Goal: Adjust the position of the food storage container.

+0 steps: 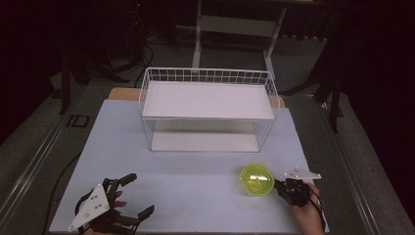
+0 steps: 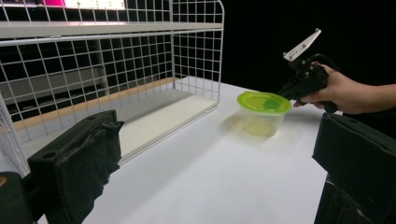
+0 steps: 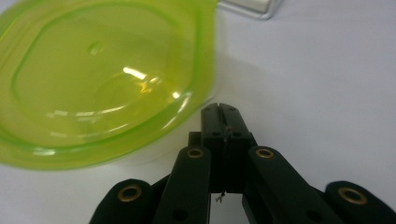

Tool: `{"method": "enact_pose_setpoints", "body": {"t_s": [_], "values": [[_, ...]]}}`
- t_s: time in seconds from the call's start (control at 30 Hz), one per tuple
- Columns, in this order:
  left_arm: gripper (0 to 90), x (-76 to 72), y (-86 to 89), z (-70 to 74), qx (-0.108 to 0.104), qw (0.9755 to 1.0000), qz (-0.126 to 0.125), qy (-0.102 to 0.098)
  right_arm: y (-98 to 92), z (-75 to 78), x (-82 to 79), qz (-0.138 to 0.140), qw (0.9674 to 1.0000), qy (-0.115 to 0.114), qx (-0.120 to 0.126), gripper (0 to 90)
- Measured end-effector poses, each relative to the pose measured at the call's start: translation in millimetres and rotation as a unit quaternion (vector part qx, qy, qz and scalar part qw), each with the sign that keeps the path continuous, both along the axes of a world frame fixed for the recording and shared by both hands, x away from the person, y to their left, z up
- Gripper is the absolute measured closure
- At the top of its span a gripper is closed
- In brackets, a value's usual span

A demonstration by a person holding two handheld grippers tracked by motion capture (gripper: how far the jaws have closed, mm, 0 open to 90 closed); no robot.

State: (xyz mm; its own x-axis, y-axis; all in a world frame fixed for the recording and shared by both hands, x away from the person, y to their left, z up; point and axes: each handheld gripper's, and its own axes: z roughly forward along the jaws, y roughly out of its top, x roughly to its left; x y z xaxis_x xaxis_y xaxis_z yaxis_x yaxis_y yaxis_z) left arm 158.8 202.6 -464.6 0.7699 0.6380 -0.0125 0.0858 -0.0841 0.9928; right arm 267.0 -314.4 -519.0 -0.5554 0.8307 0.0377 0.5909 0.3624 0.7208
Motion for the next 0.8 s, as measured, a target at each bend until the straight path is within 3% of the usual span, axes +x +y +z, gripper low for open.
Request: {"method": "enact_pose_setpoints", "body": {"t_s": [0.37, 0.8], "values": [[1.5, 1.1, -0.3, -0.7, -0.001, 1.0000, 0.001, 0.002, 27.2, -3.6, -9.9, 0.049, 0.9988, 0.009, 0.005, 90.0], [1.5, -0.3, 0.0, 0.2, 0.002, 1.0000, 0.002, 0.000, 77.8, -4.5, -5.0, 0.104, 0.9945, 0.016, 0.005, 90.0]]}}
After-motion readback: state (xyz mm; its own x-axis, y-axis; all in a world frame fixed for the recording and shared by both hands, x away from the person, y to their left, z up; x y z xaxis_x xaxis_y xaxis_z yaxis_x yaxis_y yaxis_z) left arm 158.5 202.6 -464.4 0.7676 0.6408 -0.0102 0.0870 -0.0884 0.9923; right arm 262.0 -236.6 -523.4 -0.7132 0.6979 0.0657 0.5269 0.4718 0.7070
